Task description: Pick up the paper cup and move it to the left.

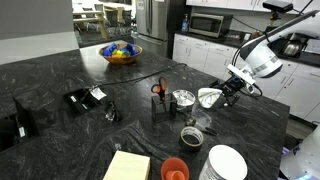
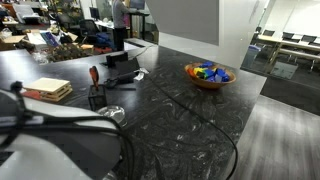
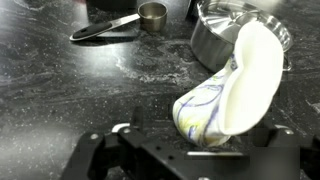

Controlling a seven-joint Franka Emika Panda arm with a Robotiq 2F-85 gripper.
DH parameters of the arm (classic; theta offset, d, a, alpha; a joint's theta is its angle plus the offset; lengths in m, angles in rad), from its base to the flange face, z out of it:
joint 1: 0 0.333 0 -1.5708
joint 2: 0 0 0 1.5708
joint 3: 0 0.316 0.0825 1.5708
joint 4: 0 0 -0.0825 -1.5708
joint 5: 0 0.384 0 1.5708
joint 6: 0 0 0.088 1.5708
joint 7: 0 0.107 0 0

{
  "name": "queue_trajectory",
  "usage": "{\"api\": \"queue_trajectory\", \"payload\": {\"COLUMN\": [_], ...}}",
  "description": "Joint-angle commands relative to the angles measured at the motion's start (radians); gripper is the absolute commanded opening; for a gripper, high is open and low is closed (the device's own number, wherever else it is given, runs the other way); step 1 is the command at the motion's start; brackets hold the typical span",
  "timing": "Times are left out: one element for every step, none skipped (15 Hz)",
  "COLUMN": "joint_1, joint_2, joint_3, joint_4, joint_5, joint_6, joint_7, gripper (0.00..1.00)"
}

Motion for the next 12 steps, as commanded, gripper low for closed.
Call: {"api": "queue_trajectory", "payload": {"joint_1": [-0.011, -0.012, -0.012, -0.013, -0.015, -0.018, -0.001, 0.002, 0.003, 0.003, 0.002, 0.001], "joint_2": [-0.09, -0.109, -0.132, -0.153, -0.18, -0.204, -0.138, -0.155, -0.155, -0.149, -0.142, -0.139], "joint_3": [0.04, 0.053, 0.07, 0.088, 0.11, 0.132, 0.088, 0.097, 0.097, 0.095, 0.091, 0.088], "joint_4": [-0.047, -0.057, -0.068, -0.078, -0.09, -0.102, -0.06, -0.065, -0.065, -0.064, -0.064, -0.064], "joint_5": [-0.094, -0.132, -0.175, -0.224, -0.282, -0.341, -0.269, -0.283, -0.281, -0.281, -0.281, -0.281], "joint_6": [0.12, 0.163, 0.205, 0.24, 0.271, 0.295, 0.239, 0.246, 0.245, 0.245, 0.245, 0.245], "joint_7": [0.05, 0.073, 0.105, 0.14, 0.183, 0.229, 0.161, 0.184, 0.184, 0.182, 0.18, 0.177], "gripper": [1.0, 1.0, 1.0, 1.0, 1.0, 1.0, 1.0, 1.0, 1.0, 1.0, 1.0, 1.0]}}
